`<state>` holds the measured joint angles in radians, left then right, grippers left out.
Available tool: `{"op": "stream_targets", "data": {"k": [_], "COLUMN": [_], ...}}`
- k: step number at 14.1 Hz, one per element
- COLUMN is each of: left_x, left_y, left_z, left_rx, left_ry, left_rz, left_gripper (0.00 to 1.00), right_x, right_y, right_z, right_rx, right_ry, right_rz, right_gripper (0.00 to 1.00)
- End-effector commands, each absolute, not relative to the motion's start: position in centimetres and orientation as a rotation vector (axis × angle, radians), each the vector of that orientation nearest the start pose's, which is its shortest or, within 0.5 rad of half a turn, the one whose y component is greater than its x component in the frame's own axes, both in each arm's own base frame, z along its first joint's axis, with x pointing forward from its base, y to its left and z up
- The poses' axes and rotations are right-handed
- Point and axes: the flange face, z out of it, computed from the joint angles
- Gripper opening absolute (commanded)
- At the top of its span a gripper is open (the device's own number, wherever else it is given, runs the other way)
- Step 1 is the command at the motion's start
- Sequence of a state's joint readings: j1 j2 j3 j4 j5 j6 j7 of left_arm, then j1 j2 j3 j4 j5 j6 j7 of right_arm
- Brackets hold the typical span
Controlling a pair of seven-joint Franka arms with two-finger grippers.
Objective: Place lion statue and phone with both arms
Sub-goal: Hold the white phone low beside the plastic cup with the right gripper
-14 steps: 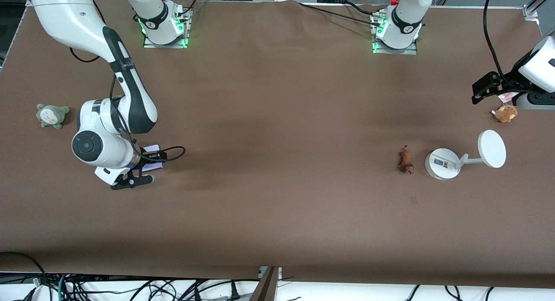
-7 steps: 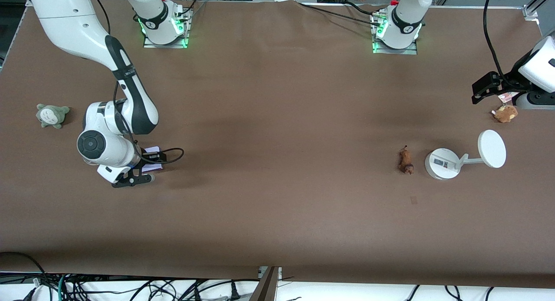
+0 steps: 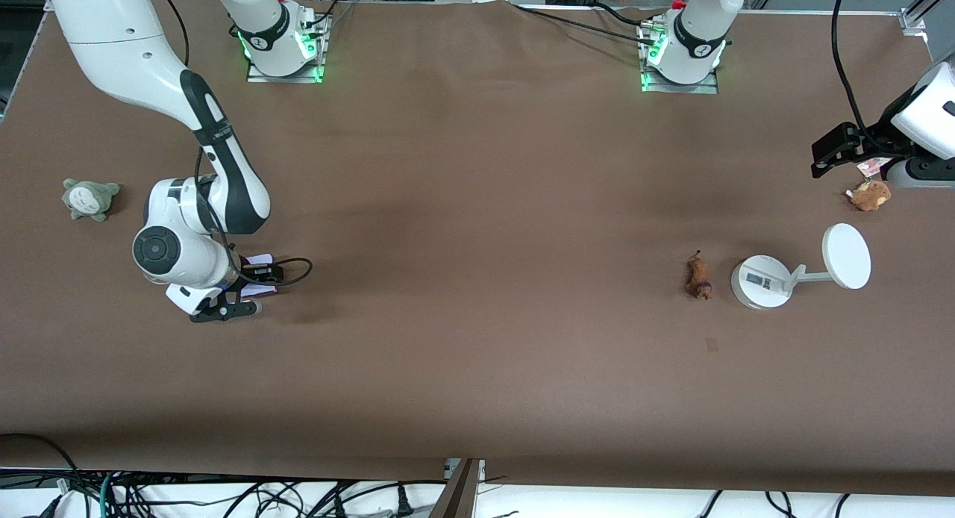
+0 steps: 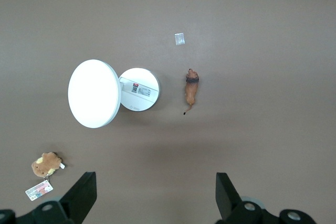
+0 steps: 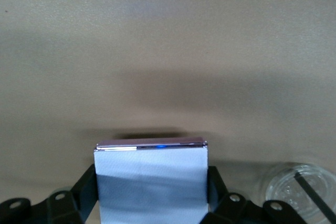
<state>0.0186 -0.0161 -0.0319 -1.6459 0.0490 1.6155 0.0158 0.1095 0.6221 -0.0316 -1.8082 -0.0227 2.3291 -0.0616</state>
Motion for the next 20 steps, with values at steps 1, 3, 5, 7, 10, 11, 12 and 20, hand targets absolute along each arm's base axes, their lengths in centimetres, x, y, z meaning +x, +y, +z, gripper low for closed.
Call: {"op": "stream_targets", "data": {"k": [1, 3, 5, 7, 10, 11, 12, 20], "left_x": [54.6, 54.6, 54.6, 54.6, 54.6, 54.6, 54.6, 54.6], "left_y": [-0.3, -0.3, -0.3, -0.3, -0.3, -0.3, -0.3, -0.3], "left_z": [60.7, 60.7, 60.7, 60.7, 60.6, 60.7, 60.7, 60.6], "left_rx": [-3.106, -3.106, -3.106, -3.106, -3.106, -3.106, -3.106, -3.106], "left_ry": [0.064, 0.062, 0.062, 0.064, 0.062, 0.064, 0.062, 0.064], "left_rz": [0.022, 0.022, 0.024, 0.024, 0.027, 0.024, 0.024, 0.027], "left_gripper": [1.00, 1.00, 1.00, 1.00, 1.00, 1.00, 1.00, 1.00], "right_x": [63.6, 63.7, 63.7, 63.7, 63.7, 63.7, 63.7, 64.2], "right_y": [4.8, 4.6, 4.3, 4.2, 4.3, 4.3, 4.4, 5.3], "right_z": [19.0, 18.3, 17.5, 17.5, 17.5, 17.5, 17.5, 28.7], "right_rx": [-3.153, -3.154, -3.156, -3.157, -3.158, -3.158, -3.157, -3.148], "right_ry": [-0.278, -0.276, -0.269, -0.259, -0.245, -0.243, -0.245, -0.260], "right_rz": [0.141, 0.122, 0.112, 0.112, 0.112, 0.114, 0.116, 0.179], "right_gripper": [0.32, 0.33, 0.33, 0.39, 0.95, 0.99, 0.99, 0.99]}}
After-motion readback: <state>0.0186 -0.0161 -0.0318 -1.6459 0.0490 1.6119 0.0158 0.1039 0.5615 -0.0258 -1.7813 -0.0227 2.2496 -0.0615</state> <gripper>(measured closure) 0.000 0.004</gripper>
